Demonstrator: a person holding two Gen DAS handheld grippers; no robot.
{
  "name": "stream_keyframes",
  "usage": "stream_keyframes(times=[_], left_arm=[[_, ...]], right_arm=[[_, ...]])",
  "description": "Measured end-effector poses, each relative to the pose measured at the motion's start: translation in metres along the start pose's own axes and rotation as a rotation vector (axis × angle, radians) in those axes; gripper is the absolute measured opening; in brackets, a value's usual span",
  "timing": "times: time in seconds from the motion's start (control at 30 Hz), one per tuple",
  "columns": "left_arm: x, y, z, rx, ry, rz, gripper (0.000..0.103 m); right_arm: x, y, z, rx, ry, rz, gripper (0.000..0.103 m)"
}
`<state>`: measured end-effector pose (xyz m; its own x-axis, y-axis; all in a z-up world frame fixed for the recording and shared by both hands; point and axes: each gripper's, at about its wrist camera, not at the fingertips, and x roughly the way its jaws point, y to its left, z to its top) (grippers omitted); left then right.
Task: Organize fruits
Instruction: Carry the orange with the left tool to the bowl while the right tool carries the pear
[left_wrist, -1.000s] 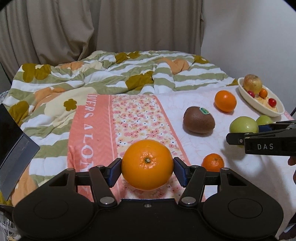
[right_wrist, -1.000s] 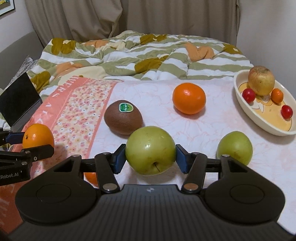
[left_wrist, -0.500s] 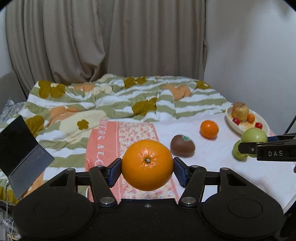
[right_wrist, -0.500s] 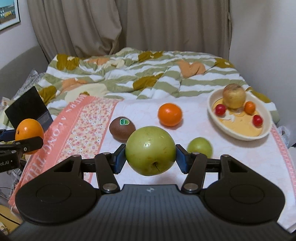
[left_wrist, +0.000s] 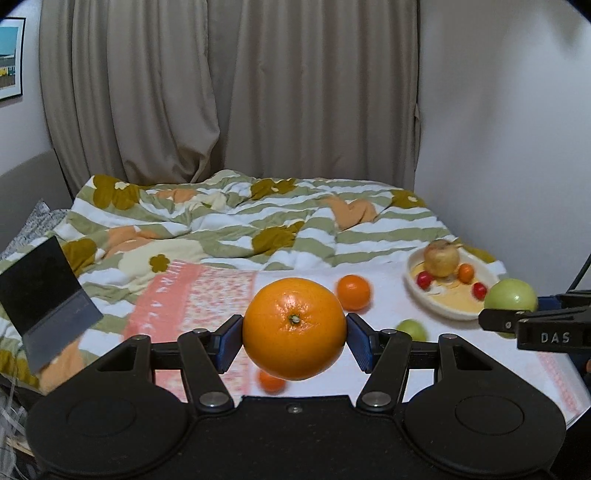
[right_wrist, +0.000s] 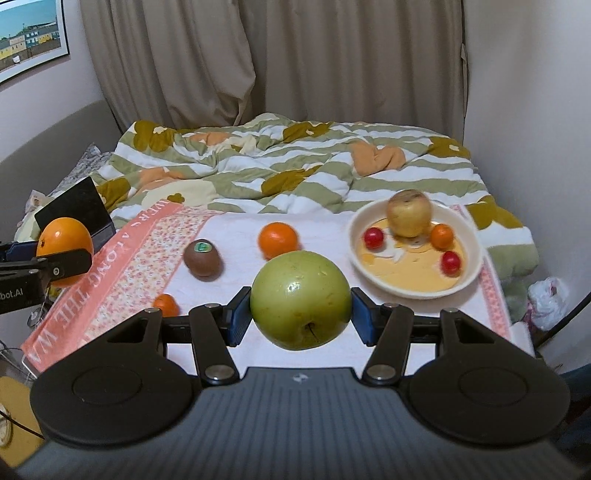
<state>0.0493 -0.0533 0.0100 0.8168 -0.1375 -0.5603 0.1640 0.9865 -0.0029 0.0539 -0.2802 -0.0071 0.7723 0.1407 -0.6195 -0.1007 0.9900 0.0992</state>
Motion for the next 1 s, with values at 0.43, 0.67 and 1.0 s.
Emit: stream_keyframes(times=[0.43, 0.67, 1.0], left_arm=[[0.033, -0.104, 0.015, -0.039, 0.009, -0.047, 0.064], [0.079, -0.149, 0.028, 0.023, 0.033, -0.117, 0.064], [0.154, -0.185, 0.043, 0.139, 0.106, -0.193, 0.064]], right_arm=[[-0.008, -0.118, 0.006, -0.02, 0.0, -0.022, 0.071], [0.004, -0.166, 0.009, 0.027, 0.0, -0.084, 0.071], [0.037, -0.201, 0.022, 0.099, 0.003, -0.145, 0.071]])
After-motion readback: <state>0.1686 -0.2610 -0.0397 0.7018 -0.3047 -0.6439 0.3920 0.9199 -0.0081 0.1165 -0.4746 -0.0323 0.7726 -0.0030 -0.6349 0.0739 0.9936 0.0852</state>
